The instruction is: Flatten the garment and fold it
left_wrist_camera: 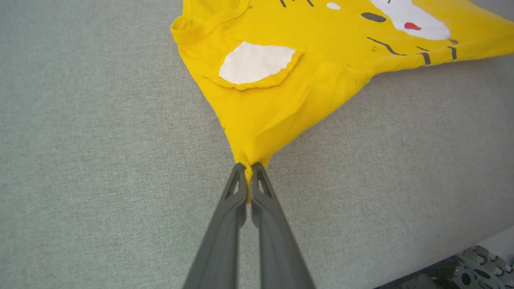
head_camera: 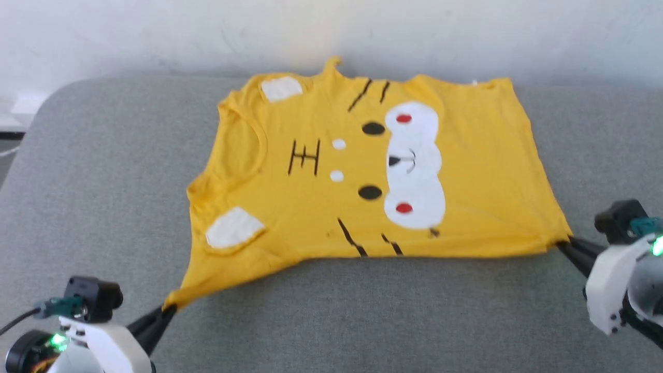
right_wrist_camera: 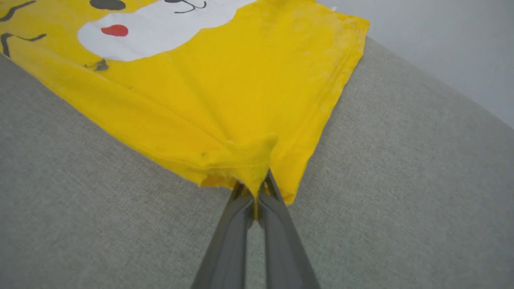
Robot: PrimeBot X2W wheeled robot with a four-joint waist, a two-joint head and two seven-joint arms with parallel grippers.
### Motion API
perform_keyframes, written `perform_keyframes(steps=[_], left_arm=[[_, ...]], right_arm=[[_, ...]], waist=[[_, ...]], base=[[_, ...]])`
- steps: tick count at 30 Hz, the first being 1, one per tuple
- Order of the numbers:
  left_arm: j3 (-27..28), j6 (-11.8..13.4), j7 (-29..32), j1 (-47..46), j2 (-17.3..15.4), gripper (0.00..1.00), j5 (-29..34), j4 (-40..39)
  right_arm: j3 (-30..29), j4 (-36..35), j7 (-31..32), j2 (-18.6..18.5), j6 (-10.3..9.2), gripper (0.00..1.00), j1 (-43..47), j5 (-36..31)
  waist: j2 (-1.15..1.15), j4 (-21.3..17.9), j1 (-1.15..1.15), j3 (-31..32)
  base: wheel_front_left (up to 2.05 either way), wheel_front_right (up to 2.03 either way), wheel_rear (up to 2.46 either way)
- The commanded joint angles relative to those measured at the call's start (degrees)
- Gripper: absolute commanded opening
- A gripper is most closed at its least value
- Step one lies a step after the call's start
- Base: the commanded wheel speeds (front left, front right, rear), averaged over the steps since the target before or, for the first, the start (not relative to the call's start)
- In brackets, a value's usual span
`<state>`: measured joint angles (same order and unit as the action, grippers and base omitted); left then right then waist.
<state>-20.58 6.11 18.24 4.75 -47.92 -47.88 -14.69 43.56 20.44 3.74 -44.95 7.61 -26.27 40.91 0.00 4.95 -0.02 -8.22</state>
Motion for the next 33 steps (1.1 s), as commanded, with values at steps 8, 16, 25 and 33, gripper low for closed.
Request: perform_keyframes(steps=[8, 16, 25, 33], left_arm=[[-2.06, 0.1, 6.16, 7.67, -2.35, 0.0, -5.97, -6.59], [-4.77, 0.26, 8.64, 12.26, -2.78, 0.0, -7.87, -10.3], [-1.51, -0.53, 1.0, 1.96, 2.4, 0.0, -3.42, -9.96], [2.15, -0.52, -5.3, -11.17, 8.01, 0.0, -1.05, -4.35]], right_arm=[[-6.32, -5.47, 6.66, -3.34, -0.12, 0.0, 12.35, 4.67], [-16.96, -14.39, 12.79, -3.55, -0.12, 0.0, 24.37, 5.75], [-30.08, -24.68, 13.74, 3.38, -0.12, 0.0, 28.52, 2.74], [-34.84, -25.65, 13.92, 8.26, -0.12, 0.0, 24.21, -2.03]], waist=[[0.0, 0.55, 0.02, 5.6], [0.0, -0.51, 0.02, 6.14], [0.0, -1.36, 0.02, 3.06], [0.0, -2.23, 0.02, -1.43]], base=[[0.0, 0.0, 0.0], [0.0, 0.0, 0.0], [0.0, 0.0, 0.0], [0.0, 0.0, 0.0]])
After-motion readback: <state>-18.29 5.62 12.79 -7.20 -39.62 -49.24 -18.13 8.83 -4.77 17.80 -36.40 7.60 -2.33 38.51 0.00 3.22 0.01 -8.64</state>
